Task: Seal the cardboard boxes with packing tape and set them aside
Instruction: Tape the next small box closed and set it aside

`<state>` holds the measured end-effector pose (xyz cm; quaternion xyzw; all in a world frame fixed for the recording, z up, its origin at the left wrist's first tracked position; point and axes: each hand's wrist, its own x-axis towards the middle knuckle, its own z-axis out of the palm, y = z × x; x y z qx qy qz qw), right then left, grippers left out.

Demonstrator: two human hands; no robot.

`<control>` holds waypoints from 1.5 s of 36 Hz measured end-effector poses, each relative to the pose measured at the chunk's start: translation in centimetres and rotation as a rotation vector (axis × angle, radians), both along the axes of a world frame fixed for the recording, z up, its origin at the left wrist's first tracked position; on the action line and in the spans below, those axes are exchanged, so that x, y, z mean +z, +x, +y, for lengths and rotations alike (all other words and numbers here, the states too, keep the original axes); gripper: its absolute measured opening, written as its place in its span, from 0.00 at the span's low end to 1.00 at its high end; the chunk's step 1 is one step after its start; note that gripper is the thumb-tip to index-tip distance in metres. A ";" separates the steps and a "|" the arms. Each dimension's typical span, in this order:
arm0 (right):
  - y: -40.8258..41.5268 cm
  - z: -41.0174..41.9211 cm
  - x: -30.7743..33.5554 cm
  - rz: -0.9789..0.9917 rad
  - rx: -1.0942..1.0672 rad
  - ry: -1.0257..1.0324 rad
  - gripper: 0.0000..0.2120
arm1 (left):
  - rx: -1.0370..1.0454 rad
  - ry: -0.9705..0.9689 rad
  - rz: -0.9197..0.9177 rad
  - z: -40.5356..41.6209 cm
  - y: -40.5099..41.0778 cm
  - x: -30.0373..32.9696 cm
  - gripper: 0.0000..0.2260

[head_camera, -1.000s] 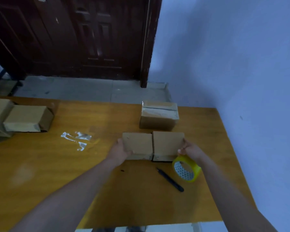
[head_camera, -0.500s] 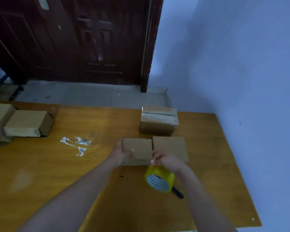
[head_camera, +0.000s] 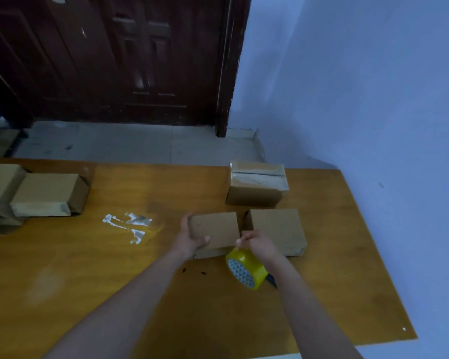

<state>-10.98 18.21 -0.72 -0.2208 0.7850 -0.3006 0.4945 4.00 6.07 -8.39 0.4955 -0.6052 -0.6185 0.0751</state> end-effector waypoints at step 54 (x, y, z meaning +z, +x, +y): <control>2.1 0.5 10.3 0.387 0.053 -0.396 0.09 | -0.225 -0.481 0.135 3.9 -1.9 15.0 0.12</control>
